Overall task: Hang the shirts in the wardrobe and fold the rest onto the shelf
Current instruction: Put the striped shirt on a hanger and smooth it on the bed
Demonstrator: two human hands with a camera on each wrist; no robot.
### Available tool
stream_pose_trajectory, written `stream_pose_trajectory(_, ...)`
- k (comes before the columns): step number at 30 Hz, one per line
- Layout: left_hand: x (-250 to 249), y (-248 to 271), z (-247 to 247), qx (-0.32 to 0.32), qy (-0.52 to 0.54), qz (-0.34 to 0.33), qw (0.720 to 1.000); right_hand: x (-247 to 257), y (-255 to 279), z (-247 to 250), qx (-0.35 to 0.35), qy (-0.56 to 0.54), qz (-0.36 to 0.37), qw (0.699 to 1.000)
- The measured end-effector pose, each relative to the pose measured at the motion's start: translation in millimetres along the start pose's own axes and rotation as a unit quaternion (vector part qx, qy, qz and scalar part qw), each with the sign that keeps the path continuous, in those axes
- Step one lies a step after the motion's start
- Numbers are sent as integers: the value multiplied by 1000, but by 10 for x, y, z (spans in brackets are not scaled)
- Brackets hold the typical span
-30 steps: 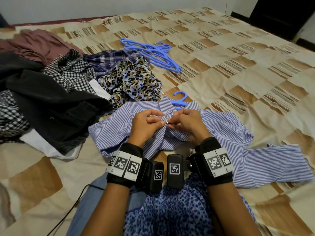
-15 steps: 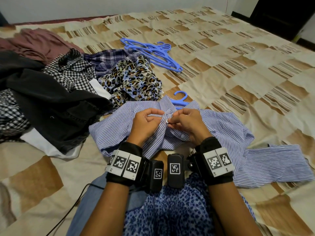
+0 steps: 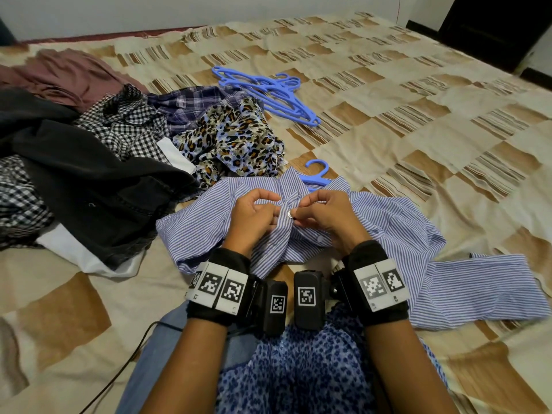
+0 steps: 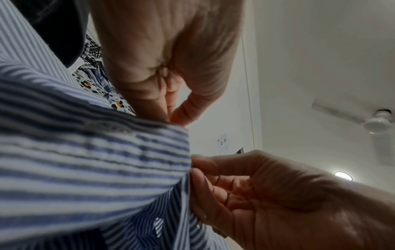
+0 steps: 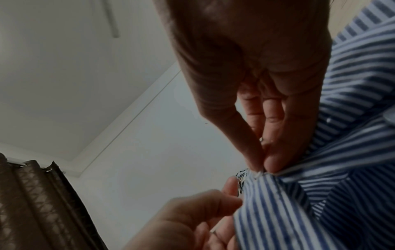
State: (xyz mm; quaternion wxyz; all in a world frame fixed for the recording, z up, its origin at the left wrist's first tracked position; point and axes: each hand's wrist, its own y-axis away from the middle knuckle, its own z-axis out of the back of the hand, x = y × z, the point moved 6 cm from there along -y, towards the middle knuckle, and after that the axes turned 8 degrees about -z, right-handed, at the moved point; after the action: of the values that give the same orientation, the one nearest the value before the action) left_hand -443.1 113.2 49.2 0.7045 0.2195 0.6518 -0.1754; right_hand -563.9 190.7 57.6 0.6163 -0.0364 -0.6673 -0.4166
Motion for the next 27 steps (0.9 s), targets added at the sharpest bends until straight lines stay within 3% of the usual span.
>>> stream_pose_trajectory(13,23,8,-25,26,12,-11,1000,0,11,25,-2,-8,7,1000)
stream_pose_trajectory(21,-43,-25,-58,3,-87,-87,992,15,5,-33,-20,63,55,996)
stream_pose_trajectory(27,-65,-26,-33,-13,-10,-81,997,46,16,19,-42,-8,77,996)
